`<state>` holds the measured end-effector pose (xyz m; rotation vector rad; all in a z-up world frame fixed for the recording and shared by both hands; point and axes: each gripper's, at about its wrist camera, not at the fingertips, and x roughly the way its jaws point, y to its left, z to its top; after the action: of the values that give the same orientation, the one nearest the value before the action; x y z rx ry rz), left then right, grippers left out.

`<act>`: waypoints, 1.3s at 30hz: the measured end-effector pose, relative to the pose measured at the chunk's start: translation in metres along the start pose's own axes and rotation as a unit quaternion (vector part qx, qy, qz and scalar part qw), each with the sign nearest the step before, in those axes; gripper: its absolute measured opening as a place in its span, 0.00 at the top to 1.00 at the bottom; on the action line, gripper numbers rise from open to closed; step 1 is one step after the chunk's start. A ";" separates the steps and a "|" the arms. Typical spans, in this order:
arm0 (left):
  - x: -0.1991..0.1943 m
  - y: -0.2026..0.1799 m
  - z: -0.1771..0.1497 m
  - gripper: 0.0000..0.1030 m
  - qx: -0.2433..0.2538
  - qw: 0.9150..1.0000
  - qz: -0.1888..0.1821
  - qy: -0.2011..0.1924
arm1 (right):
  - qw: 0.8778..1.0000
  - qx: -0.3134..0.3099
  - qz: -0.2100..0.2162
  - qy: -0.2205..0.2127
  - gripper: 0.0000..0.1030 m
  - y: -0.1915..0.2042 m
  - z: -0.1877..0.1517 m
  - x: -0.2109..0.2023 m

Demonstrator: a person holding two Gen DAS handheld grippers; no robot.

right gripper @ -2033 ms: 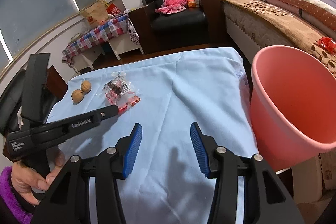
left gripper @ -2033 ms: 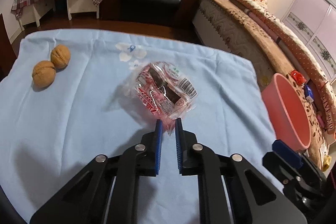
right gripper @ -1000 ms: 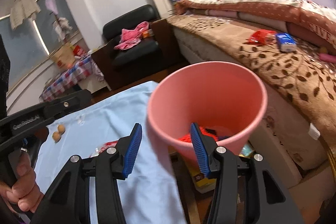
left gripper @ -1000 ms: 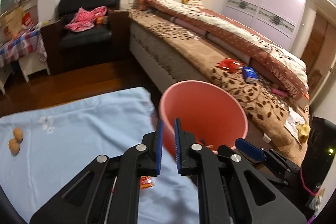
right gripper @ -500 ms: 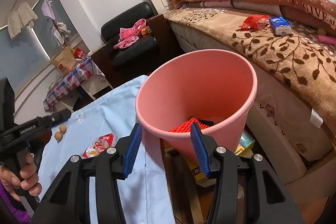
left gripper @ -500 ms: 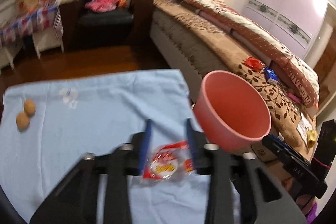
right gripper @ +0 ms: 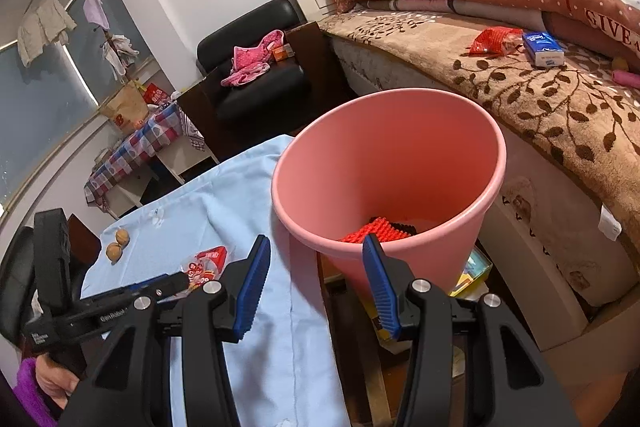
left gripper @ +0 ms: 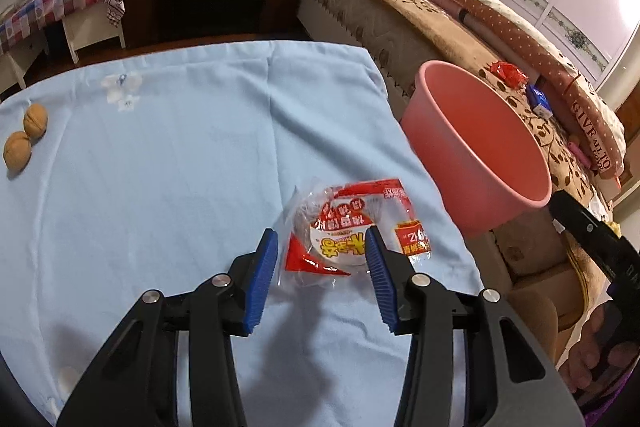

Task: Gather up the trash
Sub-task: 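Grasp the red-and-white food packet with the left gripper, then carry the food packet into the pink bucket and open the left gripper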

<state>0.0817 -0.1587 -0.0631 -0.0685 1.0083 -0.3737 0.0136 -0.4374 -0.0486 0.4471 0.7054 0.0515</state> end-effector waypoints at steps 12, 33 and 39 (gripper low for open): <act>-0.018 -0.008 0.004 0.90 -0.011 1.000 0.000 -0.027 | 1.000 -0.004 0.004 -0.002 0.54 0.001 -0.002 -0.005; -0.014 -0.138 0.063 0.90 0.098 0.992 -0.036 -0.077 | 0.999 0.028 -0.011 -0.019 0.54 -0.035 -0.001 -0.016; 0.006 -0.151 0.064 0.90 0.107 0.992 -0.031 -0.066 | 0.999 0.040 -0.016 -0.016 0.54 -0.049 0.000 -0.014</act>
<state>0.0969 -0.3093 0.0004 0.0681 0.8319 -0.5252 -0.0024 -0.4842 -0.0598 0.5114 0.6838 -0.0135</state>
